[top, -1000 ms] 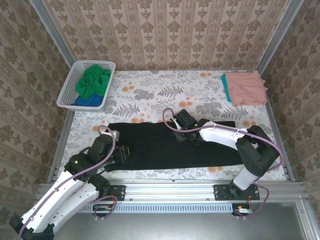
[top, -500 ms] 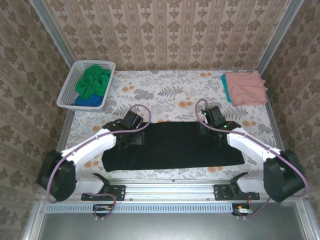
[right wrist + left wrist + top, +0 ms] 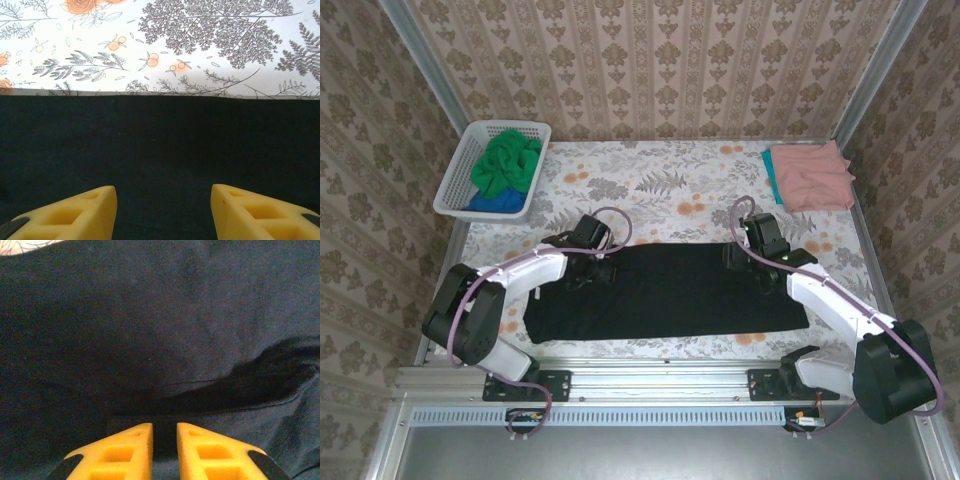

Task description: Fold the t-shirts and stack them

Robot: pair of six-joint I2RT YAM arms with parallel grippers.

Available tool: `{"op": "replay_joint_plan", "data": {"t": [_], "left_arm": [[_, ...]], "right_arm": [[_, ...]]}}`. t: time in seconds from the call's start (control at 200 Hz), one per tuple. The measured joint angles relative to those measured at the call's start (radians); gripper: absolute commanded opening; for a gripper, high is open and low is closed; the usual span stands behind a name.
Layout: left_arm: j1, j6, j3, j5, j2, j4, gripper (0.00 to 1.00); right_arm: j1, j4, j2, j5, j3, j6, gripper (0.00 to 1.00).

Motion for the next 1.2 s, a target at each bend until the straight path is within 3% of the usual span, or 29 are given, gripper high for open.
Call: {"op": "replay_joint_plan", "data": {"t": [0.14,0.215,0.44,0.73,0.815,0.875,1.01,1.2], "left_arm": [[0.003,-0.002,-0.001,0.019,-0.031,-0.003,0.06],[0.003,0.001,-0.004,0.018,-0.072,-0.008,0.24],[0.042,-0.005,-0.013,0.046,-0.045,0.01,0.41],[0.069,0.006,-0.05,0.124,0.017,0.027,0.42],[0.069,0.009,-0.05,0.126,0.017,0.027,0.39],[0.07,0.019,-0.05,0.125,0.017,0.026,0.31],[0.071,0.037,-0.049,0.126,0.017,0.013,0.0],[0.071,0.043,-0.049,0.126,-0.027,-0.024,0.0]], "right_arm": [[-0.002,0.0,0.009,-0.003,0.0,0.007,0.55],[-0.004,0.0,0.011,-0.006,0.0,0.007,0.55],[-0.005,0.0,0.021,-0.028,0.0,0.01,0.55],[-0.005,0.004,0.023,-0.057,-0.011,0.019,0.55],[-0.005,0.005,0.024,-0.057,-0.011,0.019,0.55],[-0.005,0.005,0.026,-0.057,-0.011,0.019,0.55],[-0.006,0.005,0.032,-0.057,-0.011,0.019,0.55],[-0.008,0.005,0.04,-0.057,-0.011,0.019,0.55]]}}
